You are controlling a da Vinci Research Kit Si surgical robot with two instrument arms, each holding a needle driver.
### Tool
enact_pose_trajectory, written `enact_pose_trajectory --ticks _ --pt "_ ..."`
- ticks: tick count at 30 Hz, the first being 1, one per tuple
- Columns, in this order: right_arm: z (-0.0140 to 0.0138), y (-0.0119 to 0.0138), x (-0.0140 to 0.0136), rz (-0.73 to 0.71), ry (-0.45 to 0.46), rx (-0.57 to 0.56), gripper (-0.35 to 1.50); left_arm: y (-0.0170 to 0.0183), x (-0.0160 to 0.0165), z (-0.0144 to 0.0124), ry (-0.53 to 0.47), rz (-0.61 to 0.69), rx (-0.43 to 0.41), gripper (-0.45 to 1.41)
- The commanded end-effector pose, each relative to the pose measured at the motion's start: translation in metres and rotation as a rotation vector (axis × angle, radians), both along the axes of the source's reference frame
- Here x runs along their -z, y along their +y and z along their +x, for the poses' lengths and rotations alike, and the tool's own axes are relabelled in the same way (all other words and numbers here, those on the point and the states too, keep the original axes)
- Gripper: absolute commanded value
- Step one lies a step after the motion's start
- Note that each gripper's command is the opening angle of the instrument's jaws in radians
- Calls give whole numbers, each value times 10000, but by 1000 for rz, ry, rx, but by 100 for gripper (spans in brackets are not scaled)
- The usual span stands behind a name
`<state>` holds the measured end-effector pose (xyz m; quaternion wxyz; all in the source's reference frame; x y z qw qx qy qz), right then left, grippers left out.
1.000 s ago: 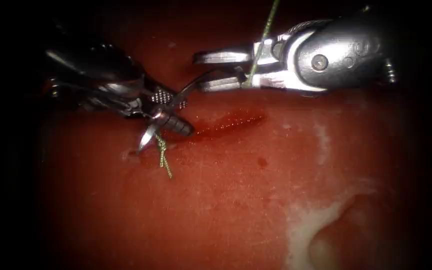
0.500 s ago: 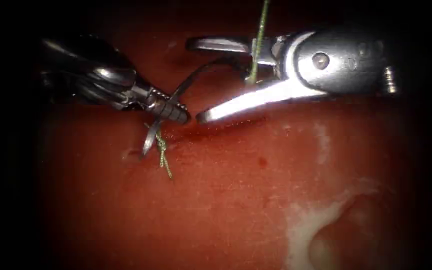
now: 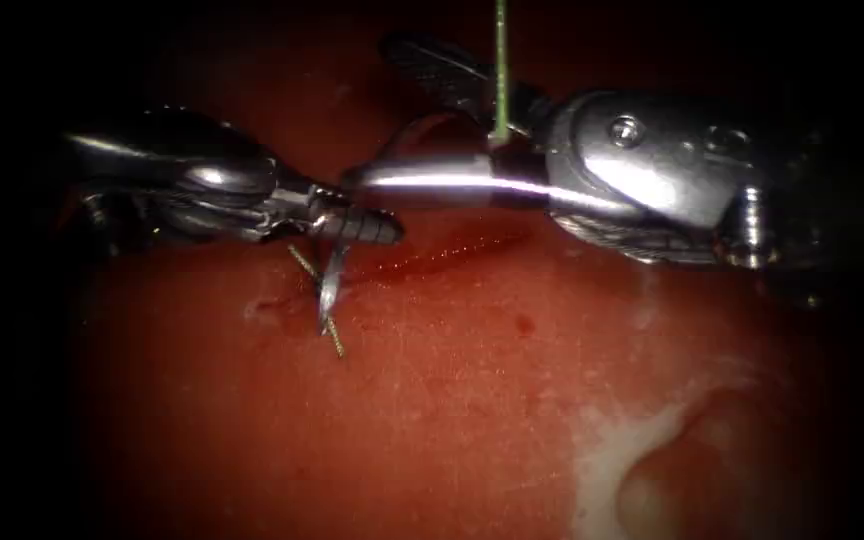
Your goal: Wound Closure
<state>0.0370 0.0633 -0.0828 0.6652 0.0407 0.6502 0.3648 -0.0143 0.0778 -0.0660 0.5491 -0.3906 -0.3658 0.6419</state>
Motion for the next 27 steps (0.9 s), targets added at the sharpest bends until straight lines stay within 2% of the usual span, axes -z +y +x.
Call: enact_pose_trajectory --ticks 1,5,7,9,13,21,23,24,25,27 --pt "4 -2 -7 12 3 -12 120 -4 -2 -6 -28 21 -5 -35" --pt "-5 -1 -13 8 -9 -20 108 -8 1 -8 -66 53 0 -35" --pt "-8 0 -13 6 -10 -30 108 -9 2 -9 -78 67 -2 -35" --pt "-10 1 -13 4 -3 -34 95 -10 3 -9 -84 79 -2 -35" --pt "-9 1 -12 3 -1 -36 84 -11 4 -10 -85 79 -3 -35" --pt "-3 -1 -15 5 0 -39 78 -13 7 -13 -87 81 -5 -35" --pt "0 -2 -16 0 9 -30 31 -13 9 -13 -90 82 -3 -35" --pt "0 -3 -16 5 18 -13 -8 -13 10 -13 -91 83 -3 -35" --pt "0 -3 -16 8 17 1 -35 -13 11 -14 -91 83 -3 -35" --pt "-3 -5 -13 -1 19 23 -35 -14 12 -14 -93 84 -6 -35"
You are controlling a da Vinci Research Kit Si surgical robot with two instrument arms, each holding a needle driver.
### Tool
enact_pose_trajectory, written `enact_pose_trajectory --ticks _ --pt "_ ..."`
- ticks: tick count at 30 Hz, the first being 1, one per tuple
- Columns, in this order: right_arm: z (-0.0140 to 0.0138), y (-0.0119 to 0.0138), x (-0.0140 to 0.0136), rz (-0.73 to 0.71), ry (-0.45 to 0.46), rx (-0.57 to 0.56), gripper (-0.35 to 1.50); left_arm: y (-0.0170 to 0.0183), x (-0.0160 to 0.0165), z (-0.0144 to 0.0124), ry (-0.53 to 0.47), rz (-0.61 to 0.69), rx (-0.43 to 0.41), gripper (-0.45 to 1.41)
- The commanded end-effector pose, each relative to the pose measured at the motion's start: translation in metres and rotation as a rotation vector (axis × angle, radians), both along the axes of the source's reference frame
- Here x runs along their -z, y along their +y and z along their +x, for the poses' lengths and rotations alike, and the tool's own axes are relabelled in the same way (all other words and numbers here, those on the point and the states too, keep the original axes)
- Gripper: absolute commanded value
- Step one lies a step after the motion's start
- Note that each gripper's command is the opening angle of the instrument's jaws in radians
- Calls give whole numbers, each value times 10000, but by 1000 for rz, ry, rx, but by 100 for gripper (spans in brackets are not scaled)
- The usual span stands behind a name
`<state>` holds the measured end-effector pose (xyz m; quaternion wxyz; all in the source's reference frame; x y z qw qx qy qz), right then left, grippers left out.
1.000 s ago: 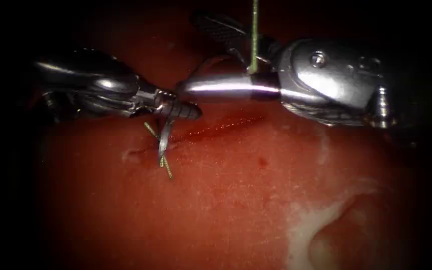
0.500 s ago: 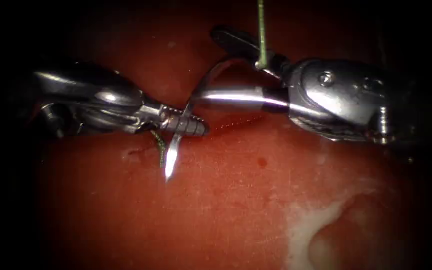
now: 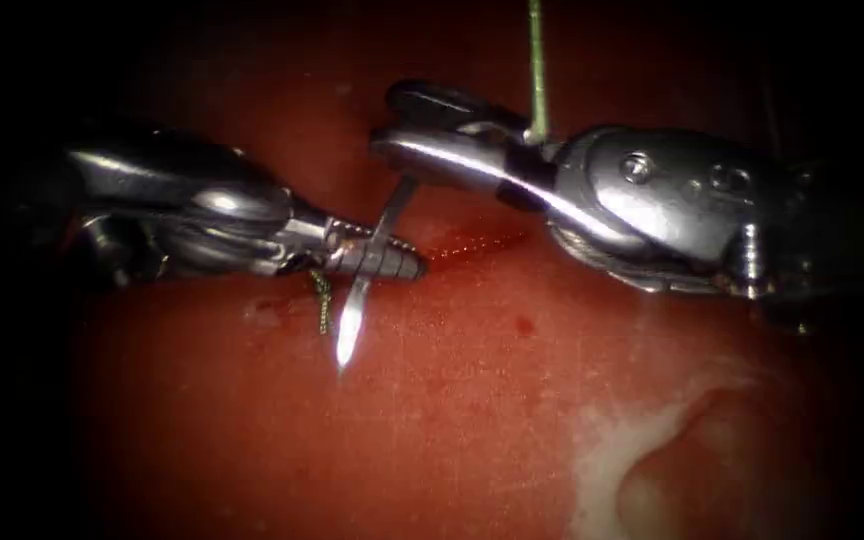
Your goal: Wound Closure
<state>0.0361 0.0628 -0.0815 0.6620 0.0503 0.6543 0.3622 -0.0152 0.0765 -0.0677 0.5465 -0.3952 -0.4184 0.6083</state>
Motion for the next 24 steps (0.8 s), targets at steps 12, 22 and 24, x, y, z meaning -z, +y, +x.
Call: enact_pose_trajectory --ticks 12,22,24 --pt "-3 1 -10 -11 -2 92 -35 8 -11 -17 -60 -434 -168 69" --pt "-13 14 -30 21 -21 269 -35 5 -12 -9 -61 -580 -295 78" --pt "-14 21 -34 2 -19 309 -35 3 -8 -3 -25 -597 -298 78"
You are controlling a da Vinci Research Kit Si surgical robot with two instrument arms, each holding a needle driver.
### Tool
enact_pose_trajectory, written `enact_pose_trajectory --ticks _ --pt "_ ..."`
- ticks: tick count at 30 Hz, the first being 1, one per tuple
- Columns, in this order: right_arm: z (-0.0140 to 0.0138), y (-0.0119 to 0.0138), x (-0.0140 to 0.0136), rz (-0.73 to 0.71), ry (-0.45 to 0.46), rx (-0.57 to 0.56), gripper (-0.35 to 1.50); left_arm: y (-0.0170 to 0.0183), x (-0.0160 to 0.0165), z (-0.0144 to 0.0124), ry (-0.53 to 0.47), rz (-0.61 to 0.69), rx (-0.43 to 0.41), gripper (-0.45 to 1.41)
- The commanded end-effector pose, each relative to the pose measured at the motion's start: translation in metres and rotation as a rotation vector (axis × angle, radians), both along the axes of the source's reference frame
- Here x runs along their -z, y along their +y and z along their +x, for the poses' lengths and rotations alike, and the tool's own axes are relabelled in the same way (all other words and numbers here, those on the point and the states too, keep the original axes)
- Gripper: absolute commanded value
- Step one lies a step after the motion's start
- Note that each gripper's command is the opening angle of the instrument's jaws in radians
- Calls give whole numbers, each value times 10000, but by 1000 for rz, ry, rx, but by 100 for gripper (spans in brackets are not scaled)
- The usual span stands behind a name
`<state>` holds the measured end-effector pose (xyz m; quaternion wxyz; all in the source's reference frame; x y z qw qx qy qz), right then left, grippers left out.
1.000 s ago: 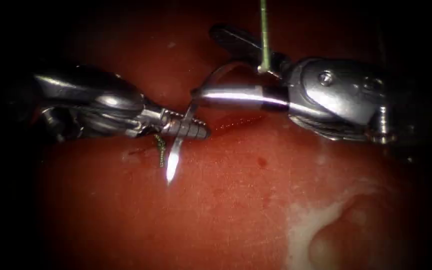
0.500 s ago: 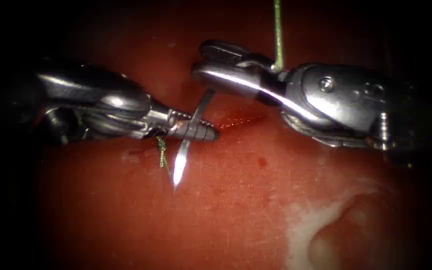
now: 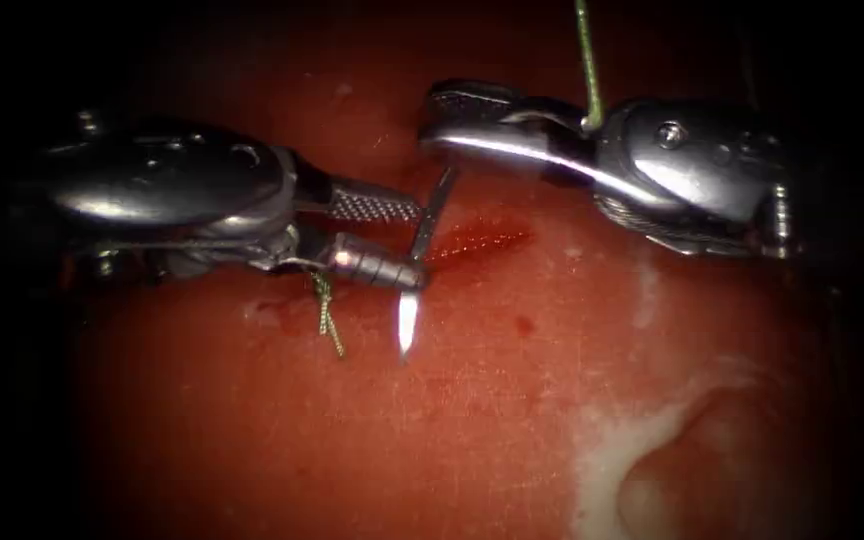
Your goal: Wound Closure
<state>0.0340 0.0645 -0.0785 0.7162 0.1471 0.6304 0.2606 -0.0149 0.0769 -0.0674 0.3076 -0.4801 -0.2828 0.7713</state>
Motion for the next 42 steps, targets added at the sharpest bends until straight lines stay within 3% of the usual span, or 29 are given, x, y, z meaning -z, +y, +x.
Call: enact_pose_trajectory --ticks 1,4,12,15,19,32,42 --pt "7 5 -5 -13 -1 23 -35 -1 -4 -3 19 -16 8 78" --pt "7 19 -14 -61 12 97 -35 -10 -4 6 128 -92 40 78" --pt "16 18 -38 -284 -29 149 -35 -53 -33 -4 217 -180 75 73" --pt "24 20 -45 -481 -59 169 -35 -75 -53 -18 247 -190 76 68" --pt "27 20 -46 -580 -59 167 -35 -79 -66 -32 256 -198 77 64" --pt "38 23 -43 -600 -46 85 -35 -82 -119 -35 278 -225 46 62" --pt "57 20 -43 -605 -43 64 -35 -88 -125 -34 272 -216 31 61"
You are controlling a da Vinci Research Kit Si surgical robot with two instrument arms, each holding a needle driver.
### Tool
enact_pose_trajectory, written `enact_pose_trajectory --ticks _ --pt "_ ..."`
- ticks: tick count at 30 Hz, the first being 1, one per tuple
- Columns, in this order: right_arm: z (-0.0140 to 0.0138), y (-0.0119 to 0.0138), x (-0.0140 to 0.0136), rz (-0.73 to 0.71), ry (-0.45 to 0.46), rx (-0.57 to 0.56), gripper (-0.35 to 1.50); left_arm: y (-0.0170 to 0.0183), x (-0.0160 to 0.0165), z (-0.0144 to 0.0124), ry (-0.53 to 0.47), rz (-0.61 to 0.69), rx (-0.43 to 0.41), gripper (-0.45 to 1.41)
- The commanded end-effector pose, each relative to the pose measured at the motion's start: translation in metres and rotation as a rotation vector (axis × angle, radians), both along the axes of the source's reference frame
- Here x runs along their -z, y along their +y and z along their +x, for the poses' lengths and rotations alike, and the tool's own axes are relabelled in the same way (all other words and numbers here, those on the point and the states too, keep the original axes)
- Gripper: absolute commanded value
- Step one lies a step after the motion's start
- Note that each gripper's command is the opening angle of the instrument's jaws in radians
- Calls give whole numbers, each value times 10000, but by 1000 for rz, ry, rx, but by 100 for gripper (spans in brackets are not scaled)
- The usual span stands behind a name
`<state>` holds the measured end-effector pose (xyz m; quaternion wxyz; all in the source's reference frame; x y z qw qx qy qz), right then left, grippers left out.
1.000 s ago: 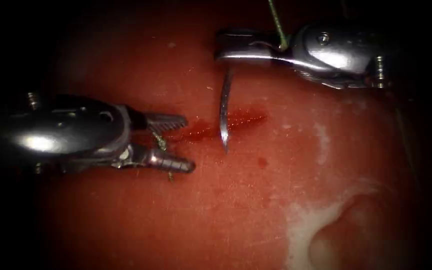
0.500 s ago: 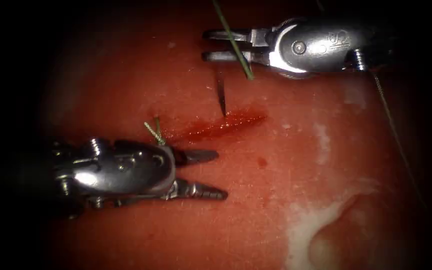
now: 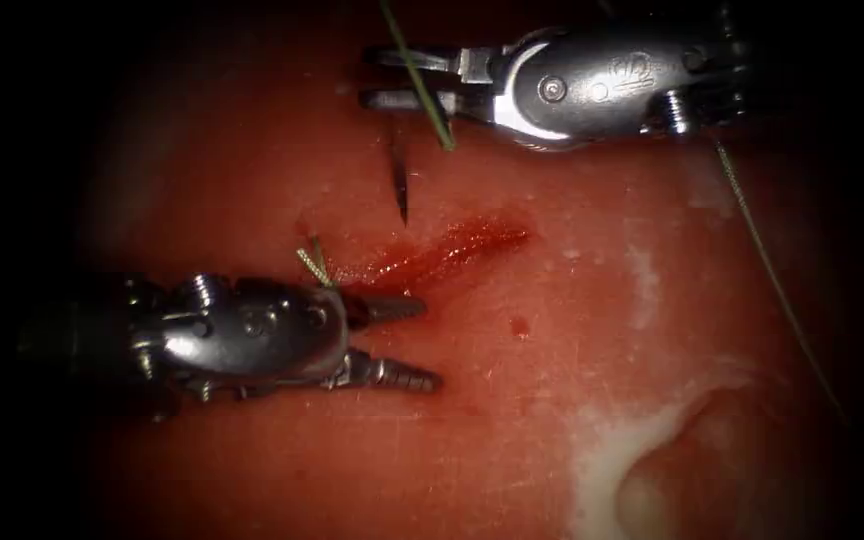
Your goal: Wound Closure
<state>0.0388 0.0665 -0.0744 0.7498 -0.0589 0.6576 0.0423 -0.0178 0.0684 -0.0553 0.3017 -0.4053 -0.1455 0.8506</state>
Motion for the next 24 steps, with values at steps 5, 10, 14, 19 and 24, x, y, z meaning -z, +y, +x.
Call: enact_pose_trajectory --ticks 5,10,14,19,24 --pt "8 1 -6 -5 5 -1 -35 -5 -3 -7 1 6 -7 61" --pt "9 1 -7 -13 7 0 -35 -6 -2 -10 -2 10 -9 61" --pt "13 1 -8 -15 10 -5 -35 -6 -2 -11 -2 10 -9 61" --pt "14 3 -8 -16 15 -13 -35 -6 -2 -11 -2 10 -9 61" --pt "20 1 -12 -21 17 -9 -35 -5 -1 -9 -3 11 -10 61"
